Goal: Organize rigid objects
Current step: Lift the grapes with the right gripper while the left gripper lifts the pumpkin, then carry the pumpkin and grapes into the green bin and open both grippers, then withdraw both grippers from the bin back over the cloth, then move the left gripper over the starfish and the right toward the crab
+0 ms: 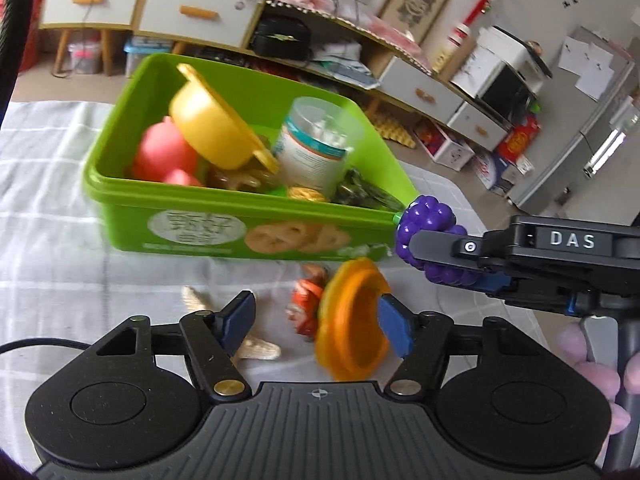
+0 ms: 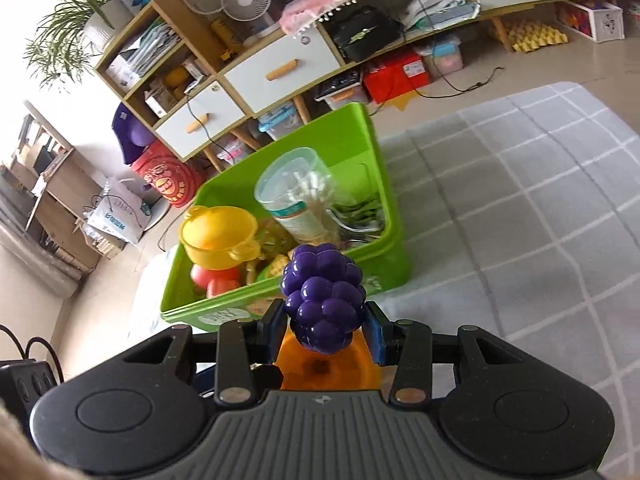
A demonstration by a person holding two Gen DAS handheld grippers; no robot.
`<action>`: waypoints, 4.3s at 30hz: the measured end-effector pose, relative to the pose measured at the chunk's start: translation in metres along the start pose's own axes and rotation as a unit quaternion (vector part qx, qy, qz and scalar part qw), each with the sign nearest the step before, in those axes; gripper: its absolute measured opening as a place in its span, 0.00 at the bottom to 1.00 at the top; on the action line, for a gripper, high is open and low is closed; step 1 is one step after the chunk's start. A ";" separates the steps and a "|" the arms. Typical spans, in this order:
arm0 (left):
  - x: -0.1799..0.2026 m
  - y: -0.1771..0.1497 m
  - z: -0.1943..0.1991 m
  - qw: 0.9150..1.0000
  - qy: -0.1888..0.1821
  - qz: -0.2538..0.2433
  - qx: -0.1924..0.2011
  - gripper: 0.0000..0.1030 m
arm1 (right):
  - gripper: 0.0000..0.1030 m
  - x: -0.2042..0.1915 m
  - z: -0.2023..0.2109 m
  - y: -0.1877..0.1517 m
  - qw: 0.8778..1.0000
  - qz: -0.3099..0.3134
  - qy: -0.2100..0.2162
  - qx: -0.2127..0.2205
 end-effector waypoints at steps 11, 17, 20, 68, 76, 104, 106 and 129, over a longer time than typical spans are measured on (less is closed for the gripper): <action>0.010 -0.012 -0.006 0.999 0.022 -0.001 -0.042 0.21 | 0.24 0.011 0.003 0.000 1.000 -0.009 -0.002 -0.011; 0.008 0.001 0.008 0.999 0.025 0.009 -0.020 0.20 | 0.24 0.008 0.007 0.003 1.000 -0.016 0.009 -0.007; 0.007 0.012 0.015 0.999 0.032 0.016 -0.006 0.20 | 0.24 0.004 0.008 0.005 1.000 -0.022 0.016 -0.005; -0.016 0.057 0.020 0.984 0.139 -0.011 0.114 0.82 | 0.48 -0.023 0.001 0.027 0.995 -0.011 0.045 0.089; -0.016 0.043 0.038 0.984 0.148 -0.014 0.098 0.85 | 0.48 -0.028 0.019 0.014 0.996 0.035 0.041 0.070; -0.018 -0.008 0.057 0.982 0.143 -0.115 0.045 0.98 | 0.75 0.014 0.038 -0.018 0.992 0.125 0.003 0.016; -0.017 -0.012 0.055 0.982 0.137 -0.127 0.041 0.98 | 0.75 0.017 0.037 -0.022 0.991 0.135 0.001 0.011; -0.018 -0.061 0.032 0.976 0.068 -0.205 0.011 0.98 | 0.77 0.011 0.005 -0.079 0.961 0.265 0.013 -0.082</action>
Point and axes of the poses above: each gripper's, at about its wrist camera, not at the fingertips, and z roughly against the way its jaws point, x to its right, y to its top, the point moved 5 cm from there along -z, roughly the way its jaws point, and after that the axes turned 13 degrees about x, right-handed, at the moved point
